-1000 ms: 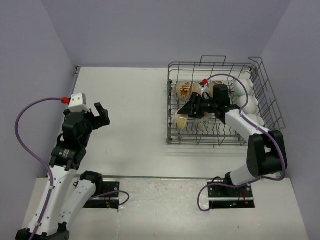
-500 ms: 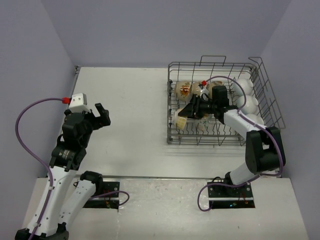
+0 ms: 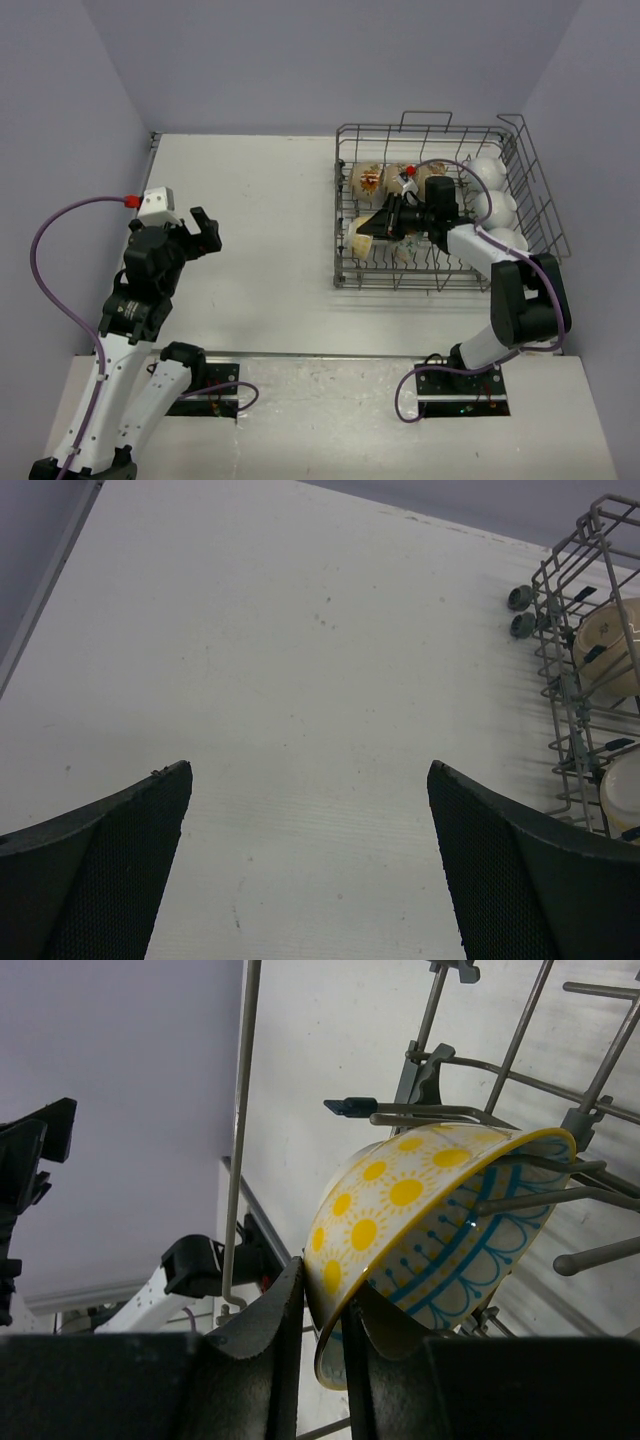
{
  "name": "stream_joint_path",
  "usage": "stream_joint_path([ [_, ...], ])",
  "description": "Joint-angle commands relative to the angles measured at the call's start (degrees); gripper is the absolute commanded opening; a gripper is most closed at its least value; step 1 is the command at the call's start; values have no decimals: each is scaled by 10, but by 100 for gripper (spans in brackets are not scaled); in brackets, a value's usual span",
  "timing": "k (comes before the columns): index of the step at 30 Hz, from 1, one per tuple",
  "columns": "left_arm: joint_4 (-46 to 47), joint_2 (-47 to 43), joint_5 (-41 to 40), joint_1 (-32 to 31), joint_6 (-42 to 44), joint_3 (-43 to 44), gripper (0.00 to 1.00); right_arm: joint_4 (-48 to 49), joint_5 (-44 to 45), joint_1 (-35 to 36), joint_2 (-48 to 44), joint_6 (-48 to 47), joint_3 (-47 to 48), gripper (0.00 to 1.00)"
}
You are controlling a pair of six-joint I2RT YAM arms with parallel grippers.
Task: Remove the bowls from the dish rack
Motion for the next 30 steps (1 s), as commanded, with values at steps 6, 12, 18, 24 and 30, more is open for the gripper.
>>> stream_joint_path([
  [6, 15, -7, -8, -8, 3, 2, 100, 154, -62, -10, -23, 60, -13, 8],
  [12, 14, -7, -10, -10, 3, 2, 100, 155, -64, -10, -35, 61, -6, 5],
  [18, 13, -8, -12, -10, 3, 2, 100, 166, -75, -10, -39, 79, 6, 0],
  [24, 13, -8, -14, -10, 3, 2, 100, 175, -84, -11, -48, 88, 12, 0],
  [30, 13, -9, -14, -11, 3, 2, 100, 226, -103, -13, -56, 119, -1, 0],
])
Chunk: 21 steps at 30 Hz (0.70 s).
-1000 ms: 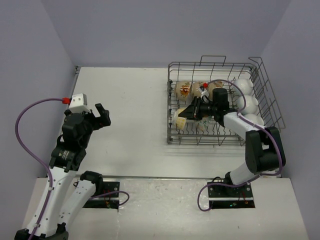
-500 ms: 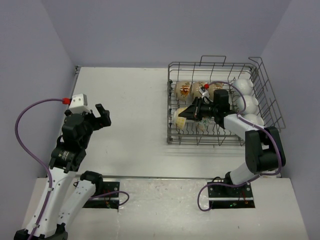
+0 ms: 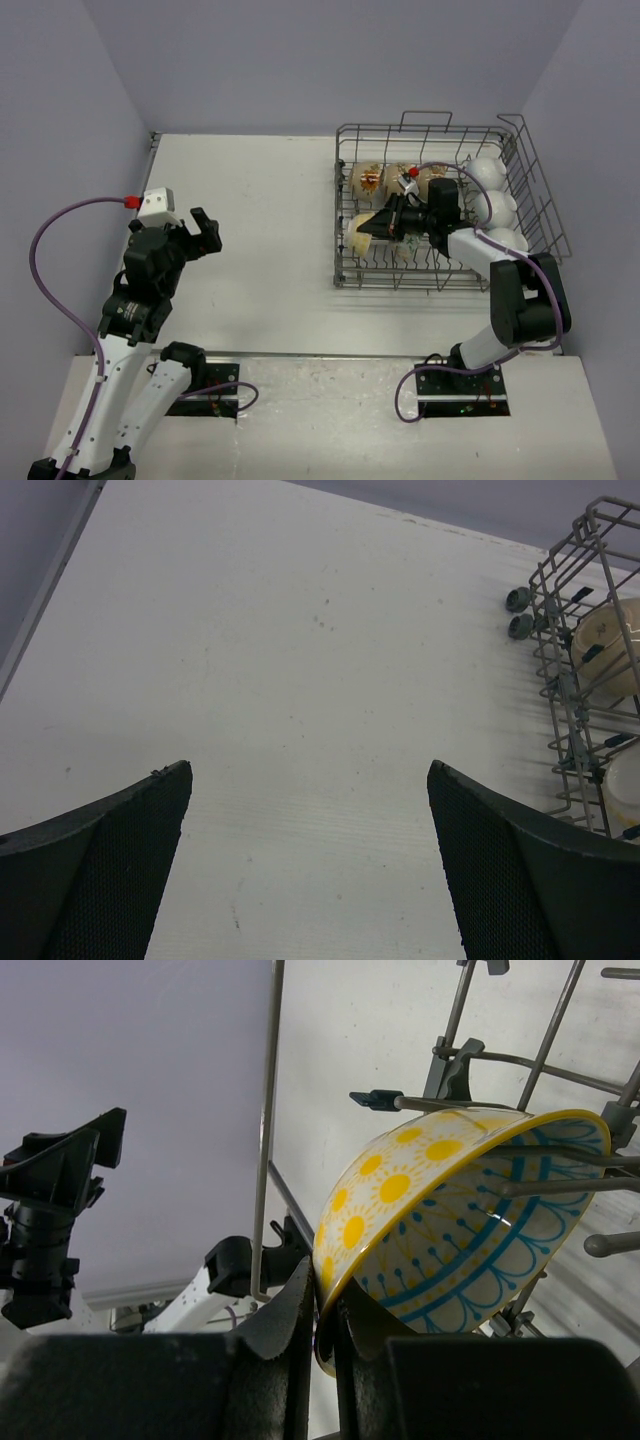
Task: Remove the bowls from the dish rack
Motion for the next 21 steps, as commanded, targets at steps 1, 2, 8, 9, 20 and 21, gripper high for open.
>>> stream_joint_path([
  [1, 13, -5, -8, -4, 3, 2, 100, 152, -72, -5, -56, 30, 20, 0],
  [2, 13, -5, -8, -4, 3, 3, 100, 170, -76, -7, -59, 35, 18, 0],
  [8, 13, -5, -8, -4, 3, 2, 100, 180, -81, -9, -65, 44, 18, 0],
  [9, 13, -4, -8, -4, 3, 1, 100, 185, -82, -9, -67, 46, 18, 0],
  [20, 14, -4, -10, -4, 3, 1, 100, 252, -112, -13, -58, 81, 8, 0],
  [21, 13, -4, -10, -4, 3, 1, 100, 258, -115, -13, -57, 83, 6, 0],
])
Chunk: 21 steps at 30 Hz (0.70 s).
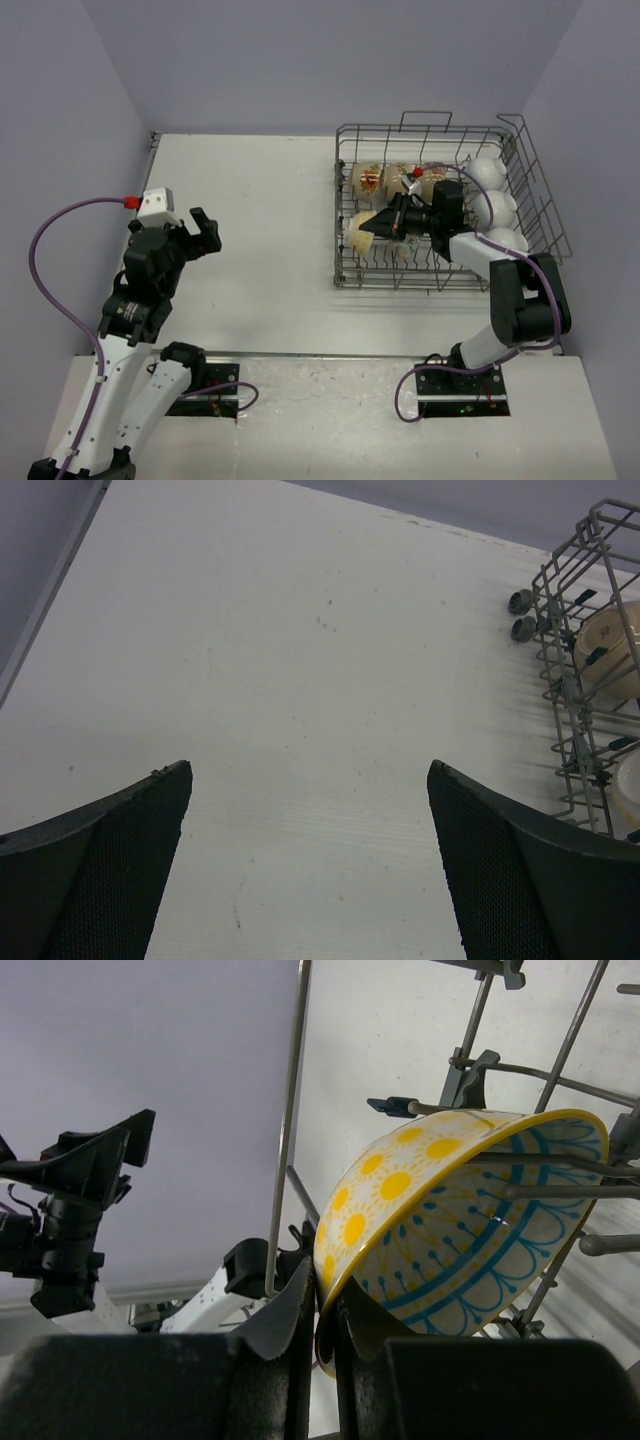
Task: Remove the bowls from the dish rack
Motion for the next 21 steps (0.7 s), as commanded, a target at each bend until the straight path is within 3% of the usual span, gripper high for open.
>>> stream_joint_path([
  [1, 13, -3, -7, -4, 3, 1, 100, 174, -92, -2, -57, 31, 32, 0],
  [21, 15, 2, -9, -4, -1, 3, 100, 201, -108, -2, -81, 36, 44, 0],
])
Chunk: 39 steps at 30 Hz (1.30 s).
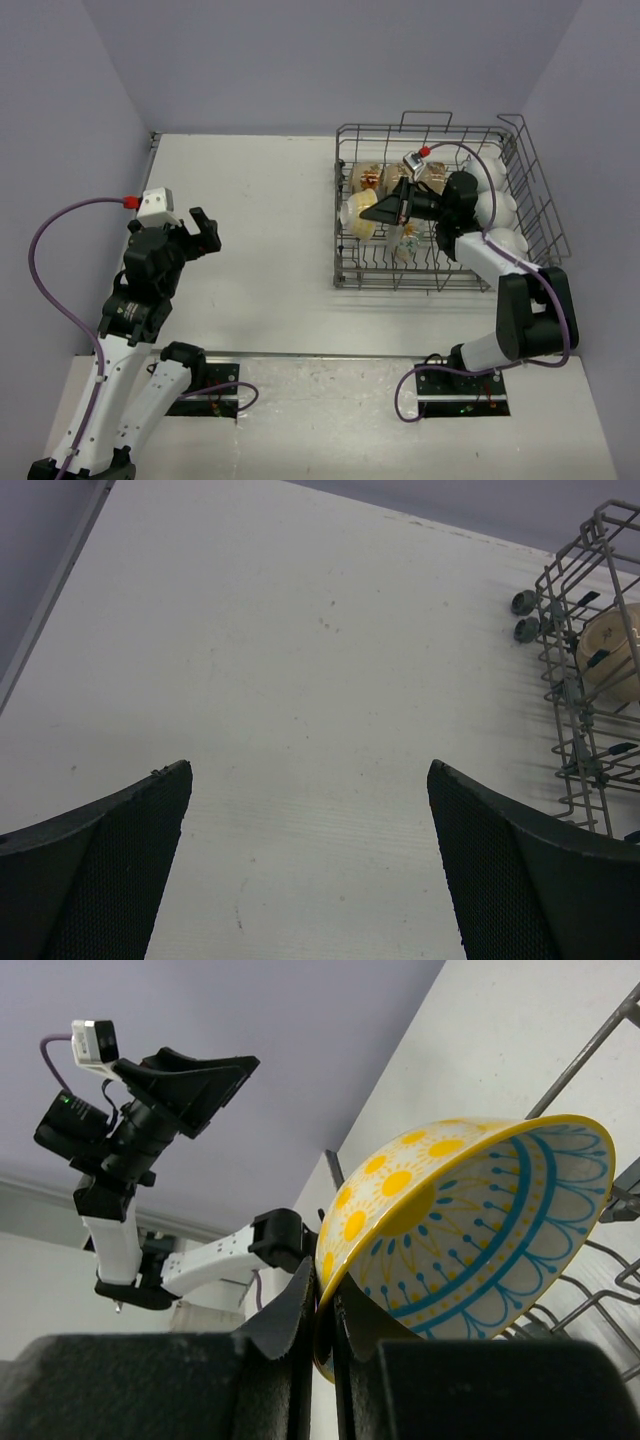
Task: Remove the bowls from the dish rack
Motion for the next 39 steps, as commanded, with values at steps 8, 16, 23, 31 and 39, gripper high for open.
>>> stream_joint_path([
  [8, 7, 88, 145, -4, -71, 161, 100, -571, 301, 180, -156, -530, 227, 0],
  [16, -13, 308, 365, -34, -117, 413, 100, -641, 624, 393, -201, -778, 242, 0],
  [23, -94, 419, 231, -212, -78, 497, 100, -670, 780, 496, -181, -890, 254, 0],
  [31, -103, 459, 178, -277, -76, 468, 95, -665, 819, 521, -181, -898, 250, 0],
  [39, -142, 500, 113, -318, -56, 468, 66, -666, 866, 530, -172, -906, 261, 0],
])
